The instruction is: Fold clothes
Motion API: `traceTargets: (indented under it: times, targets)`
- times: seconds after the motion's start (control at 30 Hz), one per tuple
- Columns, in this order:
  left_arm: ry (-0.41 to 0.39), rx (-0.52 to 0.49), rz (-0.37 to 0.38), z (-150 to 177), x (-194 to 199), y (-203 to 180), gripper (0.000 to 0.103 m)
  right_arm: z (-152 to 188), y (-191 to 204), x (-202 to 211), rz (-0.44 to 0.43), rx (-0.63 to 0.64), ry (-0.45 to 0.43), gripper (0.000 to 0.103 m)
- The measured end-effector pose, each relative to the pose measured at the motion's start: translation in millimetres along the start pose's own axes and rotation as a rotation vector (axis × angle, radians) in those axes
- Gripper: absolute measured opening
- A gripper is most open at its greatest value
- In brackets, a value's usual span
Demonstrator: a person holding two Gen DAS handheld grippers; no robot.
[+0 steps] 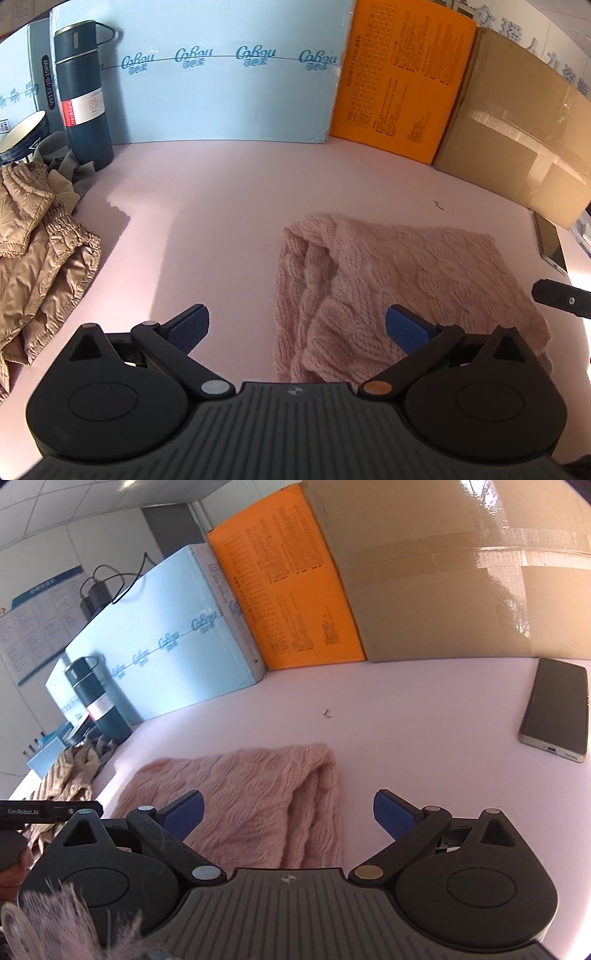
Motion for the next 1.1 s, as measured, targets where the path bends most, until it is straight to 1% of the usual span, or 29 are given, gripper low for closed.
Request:
traceTargets:
  times: [0.03,0.07,0.1,0.13,0.17,0.2,0.27,0.3,0.33,0.4,0.47,0.53,0.6,0.63,0.67,0.73,0.77,0.8,0.83,0.9,1.0,1.1]
  targets:
    - [0.004,-0.032,0.01,3.3,0.8,-9.7,0.103,5.7,4.7,0.4,-0.018,-0.001,0.017,0.099]
    - [0.007,-0.054,0.012,4.7,-0.7,-15.0,0.102,11.3,9.3,0.8,-0.035,-0.003,0.034,0.093]
    - [0.008,-0.08,0.013,5.6,-2.2,-20.6,0.093,16.2,12.4,0.3,-0.045,-0.011,0.052,0.085]
    - [0.01,-0.105,0.016,6.5,-3.6,-26.1,0.084,19.8,13.3,-3.2,-0.046,-0.016,0.075,0.059]
    - [0.017,-0.121,0.028,6.8,-5.2,-30.0,0.056,23.3,14.2,-6.6,-0.047,-0.021,0.098,0.031]
    - [0.018,-0.124,0.043,6.7,-5.5,-32.2,0.033,25.5,14.9,-10.8,-0.051,-0.024,0.116,0.025]
    - [0.008,-0.132,0.062,5.3,-3.6,-35.4,0.022,24.7,19.7,-12.2,-0.076,-0.021,0.118,0.015]
    - [-0.007,-0.139,0.062,3.2,0.5,-35.9,0.018,23.2,23.8,-9.3,-0.085,-0.001,0.115,0.014]
    - [-0.022,-0.141,0.063,0.9,4.7,-35.7,0.018,21.2,28.1,-6.6,-0.091,0.017,0.107,0.013]
    - [-0.06,-0.13,0.059,-4.8,15.7,-34.0,0.013,15.3,35.9,-0.7,-0.108,0.044,0.09,0.013]
    - [-0.05,-0.124,0.04,-6.5,17.5,-29.3,0.013,10.0,40.9,4.4,-0.119,0.06,0.08,0.013]
    - [0.008,-0.126,0.007,3.2,8.6,-24.3,0.013,13.5,35.6,1.2,-0.069,0.08,0.109,0.013]
    - [0.073,-0.117,-0.018,16.3,-2.1,-18.6,0.015,21.9,24.6,-7.1,-0.023,0.067,0.16,0.013]
    - [0.102,-0.112,-0.029,22.3,-6.7,-15.8,0.015,24.3,20.1,-8.9,-0.026,0.039,0.17,0.014]
    - [0.084,-0.099,-0.026,20.4,-3.1,-13.9,0.016,26.3,15.8,-10.4,-0.03,0.011,0.18,0.017]
    - [0.048,-0.072,-0.021,16.5,4.3,-10.0,0.035,21.3,15.8,-5.3,-0.05,-0.006,0.148,0.021]
    - [0.021,-0.055,-0.023,12.4,9.2,-7.0,0.055,18.8,15.7,-2.7,-0.06,-0.014,0.131,0.028]
    - [-0.005,-0.038,-0.025,8.4,14.1,-3.9,0.072,14.8,14.5,1.6,-0.068,-0.029,0.106,0.032]
    - [-0.022,-0.026,-0.02,5.4,17.5,-2.3,0.076,11.7,11.9,4.6,-0.067,-0.045,0.087,0.039]
    - [-0.025,-0.013,0.002,3.6,19.4,-2.2,0.079,7.5,2.0,7.7,-0.031,-0.07,0.066,0.039]
    - [0.018,-0.025,0.032,10.3,13.9,-8.3,0.082,4.8,-14.7,10.3,0.038,-0.098,0.056,0.039]
    - [0.06,-0.061,0.087,18.3,9.1,-21.3,0.083,9.9,-29.6,7.2,0.103,-0.102,0.088,0.039]
Point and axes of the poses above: each gripper's, at about its wrist camera, not at the fingertips, and x roughly against the way its jaws point, y to its left, z to its underside, the point moved 10 cm from there along -x, roughly the way its jaws point, and after that the axes turned 9 degrees about -x, right-handed, at the moved point
